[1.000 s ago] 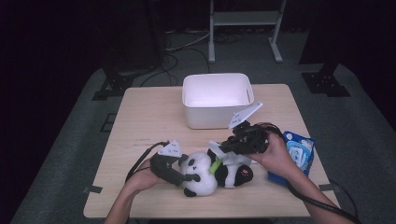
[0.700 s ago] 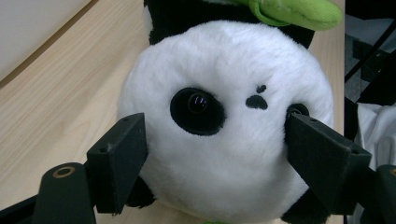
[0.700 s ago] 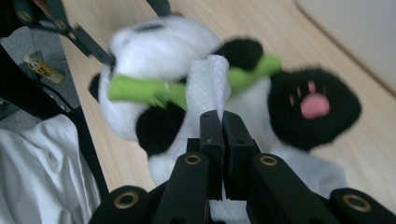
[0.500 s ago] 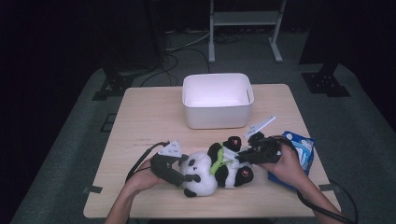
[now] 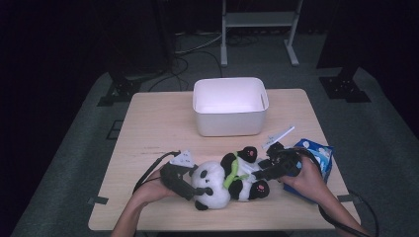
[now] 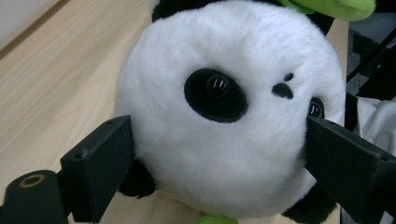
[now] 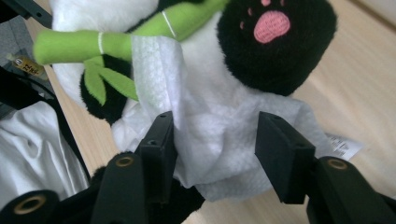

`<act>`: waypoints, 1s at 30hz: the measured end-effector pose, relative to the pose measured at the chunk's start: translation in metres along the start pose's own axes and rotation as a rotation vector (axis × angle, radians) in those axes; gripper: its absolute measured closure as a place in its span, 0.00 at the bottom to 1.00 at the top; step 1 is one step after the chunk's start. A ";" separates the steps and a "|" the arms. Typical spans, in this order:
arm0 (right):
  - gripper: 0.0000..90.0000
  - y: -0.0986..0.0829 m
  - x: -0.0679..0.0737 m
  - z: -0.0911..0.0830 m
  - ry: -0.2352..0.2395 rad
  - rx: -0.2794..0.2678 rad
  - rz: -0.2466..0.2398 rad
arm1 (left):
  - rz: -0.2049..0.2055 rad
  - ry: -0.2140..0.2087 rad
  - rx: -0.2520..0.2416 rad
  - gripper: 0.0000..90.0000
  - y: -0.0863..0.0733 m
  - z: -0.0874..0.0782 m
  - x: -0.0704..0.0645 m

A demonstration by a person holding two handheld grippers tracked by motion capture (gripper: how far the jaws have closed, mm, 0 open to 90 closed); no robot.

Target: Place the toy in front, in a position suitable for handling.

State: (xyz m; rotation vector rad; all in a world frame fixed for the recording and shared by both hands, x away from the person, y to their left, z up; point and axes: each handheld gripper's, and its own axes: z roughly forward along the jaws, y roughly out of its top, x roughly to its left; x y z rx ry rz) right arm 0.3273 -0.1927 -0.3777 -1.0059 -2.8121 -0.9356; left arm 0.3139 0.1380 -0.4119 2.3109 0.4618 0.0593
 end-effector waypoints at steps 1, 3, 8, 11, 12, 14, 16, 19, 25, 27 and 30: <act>0.52 0.000 0.000 0.000 0.000 0.000 0.000 | 0.001 -0.001 0.003 0.10 0.000 0.000 0.000; 0.51 -0.004 -0.001 0.002 0.011 0.001 0.011 | -0.003 -0.003 0.009 0.09 0.000 0.001 -0.001; 0.56 -0.014 -0.004 0.008 0.070 -0.006 0.061 | -0.001 -0.002 0.020 0.09 0.001 0.001 0.000; 0.59 -0.018 -0.004 0.009 0.089 -0.013 0.064 | 0.008 0.005 0.016 0.09 0.001 0.001 0.002; 0.61 -0.019 -0.003 0.010 0.092 -0.014 0.060 | 0.001 0.010 0.010 0.09 0.001 0.000 0.003; 0.65 -0.022 -0.001 0.009 0.098 -0.018 0.047 | -0.012 0.003 0.003 0.10 0.000 0.000 0.005; 0.68 -0.023 -0.001 0.009 0.100 -0.021 0.043 | -0.011 -0.002 0.002 0.10 -0.001 0.000 0.005; 0.81 -0.026 0.001 0.006 0.106 -0.034 0.026 | -0.012 -0.006 -0.001 0.10 -0.002 0.000 0.005; 0.88 -0.020 0.014 -0.001 0.060 -0.017 -0.032 | 0.004 -0.004 -0.005 0.13 -0.003 0.000 0.005; 0.88 -0.009 0.022 -0.007 0.058 -0.030 -0.069 | 0.004 -0.003 -0.006 0.13 -0.003 0.000 0.005; 0.88 0.004 0.030 -0.009 0.065 -0.036 -0.100 | 0.008 0.004 -0.006 0.13 -0.003 0.000 0.005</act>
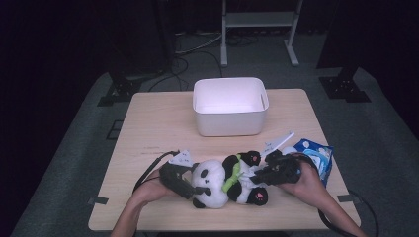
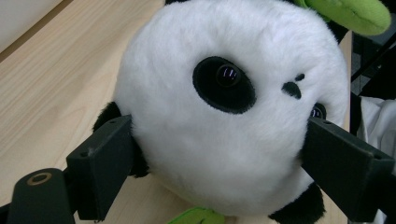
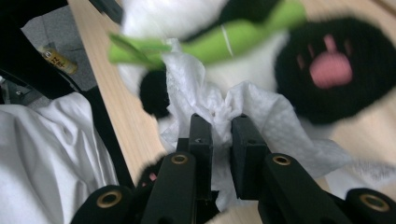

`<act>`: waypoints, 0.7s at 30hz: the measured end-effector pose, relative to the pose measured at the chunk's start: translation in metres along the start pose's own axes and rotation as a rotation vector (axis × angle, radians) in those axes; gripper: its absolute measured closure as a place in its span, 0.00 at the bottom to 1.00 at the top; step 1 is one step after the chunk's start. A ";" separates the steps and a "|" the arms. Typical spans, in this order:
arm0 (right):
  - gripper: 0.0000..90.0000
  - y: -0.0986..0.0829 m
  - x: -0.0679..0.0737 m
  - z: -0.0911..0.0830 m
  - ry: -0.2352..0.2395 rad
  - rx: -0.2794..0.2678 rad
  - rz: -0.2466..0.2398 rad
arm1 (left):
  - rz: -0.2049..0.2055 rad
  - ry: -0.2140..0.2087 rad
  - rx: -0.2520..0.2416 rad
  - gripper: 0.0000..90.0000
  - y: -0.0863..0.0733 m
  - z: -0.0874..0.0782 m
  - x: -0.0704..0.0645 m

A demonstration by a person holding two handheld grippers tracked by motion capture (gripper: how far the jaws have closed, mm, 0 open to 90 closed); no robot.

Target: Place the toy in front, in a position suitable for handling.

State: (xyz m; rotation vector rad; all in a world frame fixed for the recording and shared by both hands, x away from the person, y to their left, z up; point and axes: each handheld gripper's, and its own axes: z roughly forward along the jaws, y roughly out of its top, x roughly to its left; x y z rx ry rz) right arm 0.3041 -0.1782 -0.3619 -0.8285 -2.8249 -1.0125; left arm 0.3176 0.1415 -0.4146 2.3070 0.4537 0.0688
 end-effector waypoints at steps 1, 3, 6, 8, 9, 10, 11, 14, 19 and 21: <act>0.88 0.000 0.000 0.000 0.000 0.000 0.000 | 0.000 0.000 0.000 0.13 0.000 0.000 0.000; 0.88 0.010 0.004 0.001 -0.008 0.005 -0.018 | 0.000 0.002 0.000 0.13 0.000 0.000 0.000; 0.88 0.029 0.006 0.008 -0.027 0.010 -0.053 | 0.005 0.007 0.001 0.13 0.000 0.000 -0.001; 0.88 0.037 0.006 0.011 -0.034 0.008 -0.058 | 0.010 0.009 0.002 0.14 0.000 0.001 -0.002; 0.88 0.037 0.006 0.011 -0.034 0.008 -0.058 | 0.010 0.009 0.002 0.14 0.000 0.001 -0.002; 0.88 0.041 0.006 0.012 -0.041 0.006 -0.067 | 0.009 0.010 0.002 0.14 0.000 0.001 -0.002; 0.88 0.044 0.006 0.012 -0.051 0.004 -0.075 | 0.012 0.011 0.004 0.14 0.000 0.001 -0.002; 0.88 0.051 0.005 0.009 -0.083 -0.002 -0.081 | 0.010 0.013 0.003 0.14 -0.001 0.001 -0.002; 0.88 0.050 -0.002 0.000 -0.135 -0.003 -0.068 | 0.006 0.018 0.002 0.14 -0.001 0.001 -0.001; 0.88 0.046 -0.005 -0.004 -0.134 -0.009 -0.055 | 0.004 0.019 0.000 0.14 -0.001 0.001 -0.001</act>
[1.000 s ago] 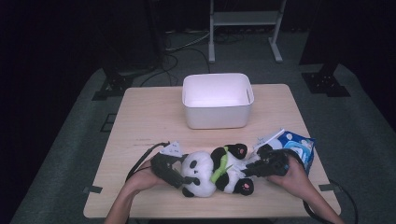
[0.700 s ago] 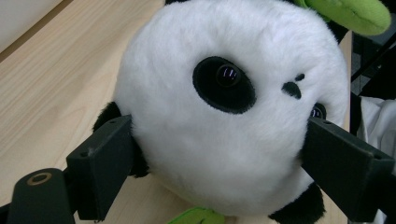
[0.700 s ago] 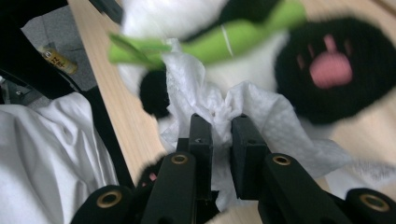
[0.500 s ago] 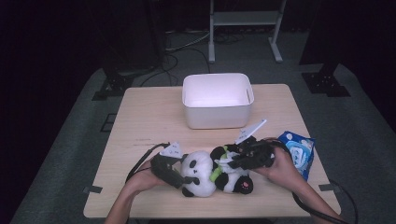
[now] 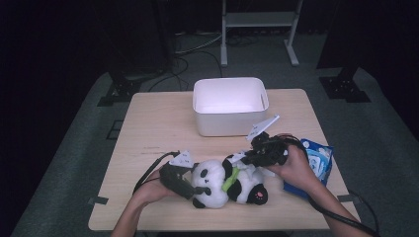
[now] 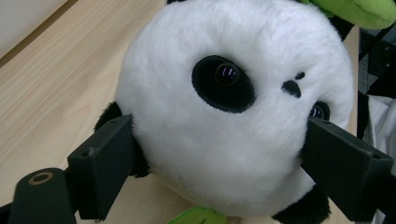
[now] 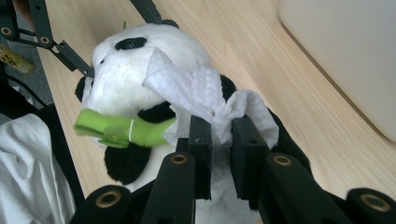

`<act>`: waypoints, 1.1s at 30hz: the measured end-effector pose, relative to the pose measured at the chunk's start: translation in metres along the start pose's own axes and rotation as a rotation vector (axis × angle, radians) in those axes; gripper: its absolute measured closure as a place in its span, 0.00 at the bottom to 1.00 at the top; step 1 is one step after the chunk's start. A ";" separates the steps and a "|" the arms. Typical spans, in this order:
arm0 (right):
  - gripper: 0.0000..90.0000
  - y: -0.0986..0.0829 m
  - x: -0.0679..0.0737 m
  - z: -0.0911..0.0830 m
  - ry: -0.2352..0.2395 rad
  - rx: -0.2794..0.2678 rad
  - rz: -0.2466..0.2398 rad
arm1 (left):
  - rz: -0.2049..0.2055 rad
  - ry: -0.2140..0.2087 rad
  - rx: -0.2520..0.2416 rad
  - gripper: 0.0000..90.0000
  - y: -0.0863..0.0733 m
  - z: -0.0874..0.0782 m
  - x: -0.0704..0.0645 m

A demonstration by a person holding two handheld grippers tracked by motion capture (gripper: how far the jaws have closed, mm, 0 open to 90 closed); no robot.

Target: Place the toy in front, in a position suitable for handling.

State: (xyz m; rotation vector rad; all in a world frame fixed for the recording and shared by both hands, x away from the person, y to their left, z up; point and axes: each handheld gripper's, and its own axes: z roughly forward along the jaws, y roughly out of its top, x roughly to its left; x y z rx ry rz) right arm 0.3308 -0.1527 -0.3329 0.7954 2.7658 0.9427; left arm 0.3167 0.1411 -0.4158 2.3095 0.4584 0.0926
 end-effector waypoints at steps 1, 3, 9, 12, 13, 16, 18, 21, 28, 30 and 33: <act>0.88 -0.002 -0.001 -0.001 0.000 0.000 0.001 | -0.002 0.001 -0.002 0.14 0.000 0.000 0.000; 0.88 -0.010 -0.003 -0.003 0.006 -0.002 0.014 | -0.008 0.002 -0.005 0.14 0.000 0.000 0.001; 0.87 -0.027 0.000 0.003 0.039 0.018 0.028 | -0.015 0.005 -0.009 0.14 -0.001 0.001 0.002; 0.87 -0.033 0.001 0.005 0.059 0.016 0.036 | -0.015 0.006 -0.009 0.14 -0.001 0.001 0.002; 0.87 -0.035 0.002 0.005 0.064 0.014 0.040 | -0.015 0.007 -0.009 0.14 -0.001 0.001 0.001; 0.87 -0.038 0.003 0.004 0.074 0.015 0.045 | -0.015 0.011 -0.009 0.14 -0.001 0.001 0.001; 0.87 -0.041 0.008 0.001 0.085 0.022 0.044 | -0.014 0.011 -0.007 0.14 -0.001 0.001 0.001; 0.87 -0.044 0.012 -0.001 0.092 0.027 0.040 | -0.017 0.012 -0.008 0.14 -0.001 0.001 0.002; 0.87 -0.051 0.024 -0.018 0.077 0.025 0.024 | -0.031 0.021 -0.014 0.14 -0.001 0.001 0.004; 0.87 -0.053 0.027 -0.022 0.078 0.021 0.022 | -0.039 0.023 -0.018 0.14 -0.001 0.001 0.004; 0.87 -0.057 0.033 -0.024 0.082 0.026 0.016 | -0.037 0.023 -0.016 0.14 -0.001 0.001 0.004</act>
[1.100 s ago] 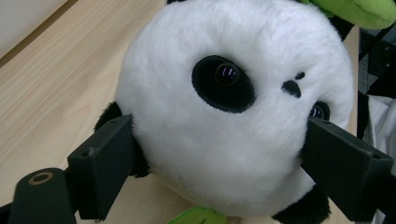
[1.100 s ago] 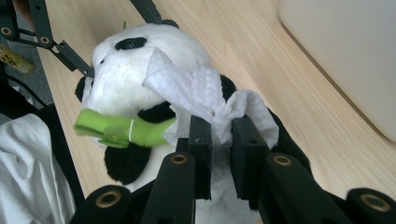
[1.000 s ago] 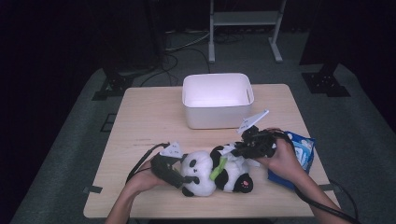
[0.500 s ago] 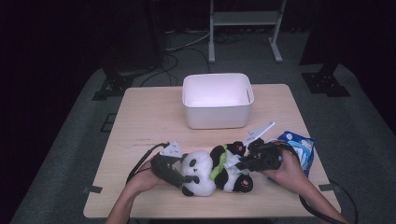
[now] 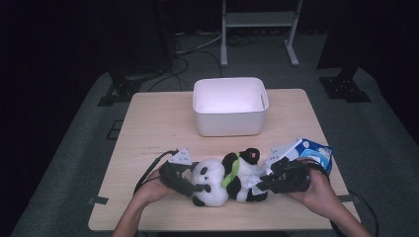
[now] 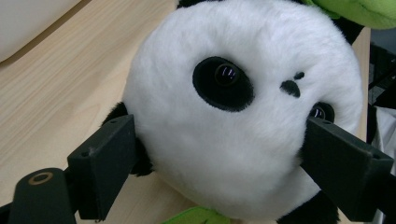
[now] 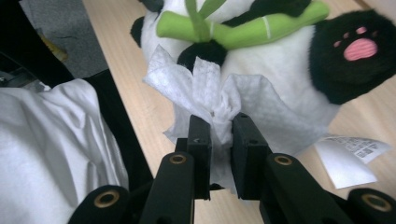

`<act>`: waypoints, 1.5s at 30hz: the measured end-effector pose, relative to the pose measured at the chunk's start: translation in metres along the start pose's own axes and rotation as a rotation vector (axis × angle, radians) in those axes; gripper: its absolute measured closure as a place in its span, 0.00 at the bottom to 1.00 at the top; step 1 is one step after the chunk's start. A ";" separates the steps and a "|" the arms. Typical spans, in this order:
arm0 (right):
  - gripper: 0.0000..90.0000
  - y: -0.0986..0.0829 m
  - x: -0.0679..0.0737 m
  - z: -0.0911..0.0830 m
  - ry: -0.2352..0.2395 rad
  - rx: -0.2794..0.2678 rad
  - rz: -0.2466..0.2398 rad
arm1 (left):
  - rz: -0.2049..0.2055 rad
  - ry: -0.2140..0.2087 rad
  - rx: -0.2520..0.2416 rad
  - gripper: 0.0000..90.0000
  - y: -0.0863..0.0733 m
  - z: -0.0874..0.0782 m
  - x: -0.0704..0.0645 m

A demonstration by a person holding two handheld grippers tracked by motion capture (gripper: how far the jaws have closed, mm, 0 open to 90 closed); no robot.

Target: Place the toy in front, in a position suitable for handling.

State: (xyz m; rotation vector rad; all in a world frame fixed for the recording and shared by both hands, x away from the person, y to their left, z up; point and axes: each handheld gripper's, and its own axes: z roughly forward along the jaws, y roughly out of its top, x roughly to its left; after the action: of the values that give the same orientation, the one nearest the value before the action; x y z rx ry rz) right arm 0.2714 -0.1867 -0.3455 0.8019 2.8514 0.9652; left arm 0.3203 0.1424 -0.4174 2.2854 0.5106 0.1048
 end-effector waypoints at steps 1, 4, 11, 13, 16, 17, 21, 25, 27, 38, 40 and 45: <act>0.87 0.000 0.000 0.000 0.000 0.000 0.000 | 0.000 0.000 0.000 0.14 0.000 0.000 0.000; 0.87 -0.002 -0.001 0.008 0.006 0.014 0.003 | 0.001 0.000 0.001 0.14 0.000 0.000 0.000; 0.87 0.003 -0.004 0.021 0.027 0.006 0.002 | 0.002 0.001 0.000 0.14 0.000 0.001 -0.001; 0.87 0.009 -0.005 0.024 0.013 0.014 -0.006 | 0.001 0.001 0.001 0.14 0.000 0.001 -0.001; 0.87 0.016 -0.008 0.027 -0.014 0.016 -0.019 | 0.000 0.003 0.001 0.14 0.000 0.001 -0.001; 0.87 0.016 -0.008 0.027 -0.014 0.016 -0.019 | 0.001 0.003 0.001 0.14 0.000 0.001 -0.001; 0.87 0.028 -0.015 0.032 -0.025 0.018 -0.017 | -0.001 0.005 0.000 0.14 0.000 0.001 -0.001; 0.87 0.037 -0.018 0.031 -0.040 0.012 -0.028 | 0.001 0.004 -0.002 0.14 0.000 0.001 -0.001; 0.87 0.045 -0.021 0.029 -0.052 0.005 -0.035 | 0.005 0.005 0.003 0.14 0.000 0.001 -0.002; 0.87 0.087 -0.029 0.040 -0.045 0.016 -0.061 | 0.013 0.012 0.005 0.14 0.000 0.001 -0.003; 0.87 0.090 -0.027 0.043 -0.039 0.022 -0.069 | 0.019 0.012 0.007 0.14 0.001 0.001 -0.003; 0.87 0.101 -0.016 0.060 0.015 0.039 -0.098 | 0.019 0.013 0.006 0.14 0.001 0.001 -0.004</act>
State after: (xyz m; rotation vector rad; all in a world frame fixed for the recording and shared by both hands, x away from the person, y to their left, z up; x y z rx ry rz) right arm 0.3433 -0.0926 -0.3385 0.6540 2.8999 0.9097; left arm 0.3173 0.1398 -0.4171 2.2969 0.4968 0.1283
